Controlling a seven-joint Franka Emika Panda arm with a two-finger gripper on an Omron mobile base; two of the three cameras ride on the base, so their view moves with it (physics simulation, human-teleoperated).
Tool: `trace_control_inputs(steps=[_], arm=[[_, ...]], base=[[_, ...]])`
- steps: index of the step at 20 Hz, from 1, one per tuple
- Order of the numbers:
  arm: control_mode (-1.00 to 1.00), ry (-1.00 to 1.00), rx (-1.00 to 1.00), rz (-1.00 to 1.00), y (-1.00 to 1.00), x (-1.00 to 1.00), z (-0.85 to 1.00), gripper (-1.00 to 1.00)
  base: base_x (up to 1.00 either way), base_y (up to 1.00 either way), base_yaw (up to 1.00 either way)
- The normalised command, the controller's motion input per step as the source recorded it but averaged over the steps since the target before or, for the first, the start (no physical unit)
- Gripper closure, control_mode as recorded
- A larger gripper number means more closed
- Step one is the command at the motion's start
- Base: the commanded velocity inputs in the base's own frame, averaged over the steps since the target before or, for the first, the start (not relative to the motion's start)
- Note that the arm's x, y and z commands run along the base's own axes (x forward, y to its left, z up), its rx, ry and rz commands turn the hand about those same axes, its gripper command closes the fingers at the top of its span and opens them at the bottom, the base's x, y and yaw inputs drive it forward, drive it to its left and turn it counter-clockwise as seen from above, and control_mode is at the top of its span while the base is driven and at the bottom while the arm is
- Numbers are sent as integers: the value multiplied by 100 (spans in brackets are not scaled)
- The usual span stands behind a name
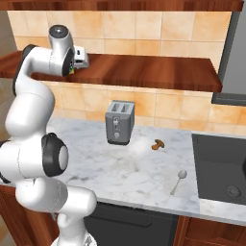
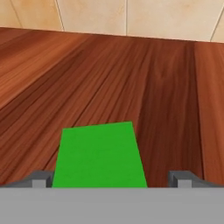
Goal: Open the cabinet. Pick the sponge and place it next to the sink. Then close the cabinet.
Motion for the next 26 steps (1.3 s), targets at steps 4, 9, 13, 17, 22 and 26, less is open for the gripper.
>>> trace_control_inputs(steps=[4, 9, 13, 17, 22, 26], arm=[[-100, 14, 5, 5, 0, 16, -26, -100], [-100, 23, 4, 2, 0, -4, -30, 100], [-100, 5, 0, 0, 4, -33, -25, 100], [-100, -10, 0, 0, 5, -61, -15, 100], [-100, -20, 0, 0, 0, -79, -4, 100], [-100, -29, 0, 0, -16, -93, -1, 100]], base=[[0, 0, 0], [0, 0, 0], [0, 0, 0], [0, 0, 0], [0, 0, 0], [0, 0, 0]])
